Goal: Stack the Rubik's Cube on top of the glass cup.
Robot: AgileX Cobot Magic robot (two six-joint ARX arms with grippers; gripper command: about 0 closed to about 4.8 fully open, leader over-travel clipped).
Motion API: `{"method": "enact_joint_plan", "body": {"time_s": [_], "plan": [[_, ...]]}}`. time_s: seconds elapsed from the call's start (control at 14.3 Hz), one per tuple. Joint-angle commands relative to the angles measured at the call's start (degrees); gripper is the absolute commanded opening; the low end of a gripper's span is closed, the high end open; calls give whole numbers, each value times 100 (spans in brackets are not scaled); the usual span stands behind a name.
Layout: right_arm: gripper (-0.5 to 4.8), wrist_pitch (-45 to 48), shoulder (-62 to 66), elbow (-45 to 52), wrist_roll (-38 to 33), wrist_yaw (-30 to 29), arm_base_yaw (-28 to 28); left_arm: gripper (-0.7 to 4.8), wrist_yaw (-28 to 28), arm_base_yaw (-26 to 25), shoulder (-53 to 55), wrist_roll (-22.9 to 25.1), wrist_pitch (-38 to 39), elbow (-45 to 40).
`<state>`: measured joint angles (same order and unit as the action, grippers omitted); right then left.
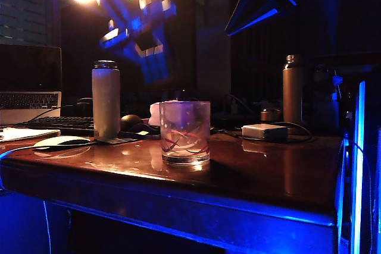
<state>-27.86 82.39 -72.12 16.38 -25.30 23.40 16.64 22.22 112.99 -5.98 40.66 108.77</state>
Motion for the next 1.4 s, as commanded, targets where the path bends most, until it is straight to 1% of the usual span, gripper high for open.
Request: {"method": "enact_joint_plan", "body": {"time_s": [0.07,0.14,0.21,0.35,0.49,0.77,0.84,1.05,1.26,1.4], "plan": [[-1,136,-20,-37,2,-7,9,211,728,50,-269,157,531,37],[-1,133,-20,-37,2,0,9,211,940,120,-310,306,776,35],[-1,136,-20,-37,0,127,9,211,1023,192,-321,433,1073,35],[-1,136,-20,-37,7,142,9,211,1086,358,-321,625,1467,35],[-1,138,-20,-37,17,245,9,211,1110,529,-321,756,1648,33],[-1,136,-20,-37,17,269,9,211,1080,723,-315,793,1685,33],[-1,138,-20,-37,17,269,9,211,986,754,-315,857,1718,33],[-1,219,-20,-37,17,269,9,211,885,754,-304,920,1797,26],[-1,219,-20,-37,15,269,9,211,890,756,-297,1047,1781,-63],[-1,219,-22,-37,15,269,9,211,894,756,-234,1047,1722,-87]]}}
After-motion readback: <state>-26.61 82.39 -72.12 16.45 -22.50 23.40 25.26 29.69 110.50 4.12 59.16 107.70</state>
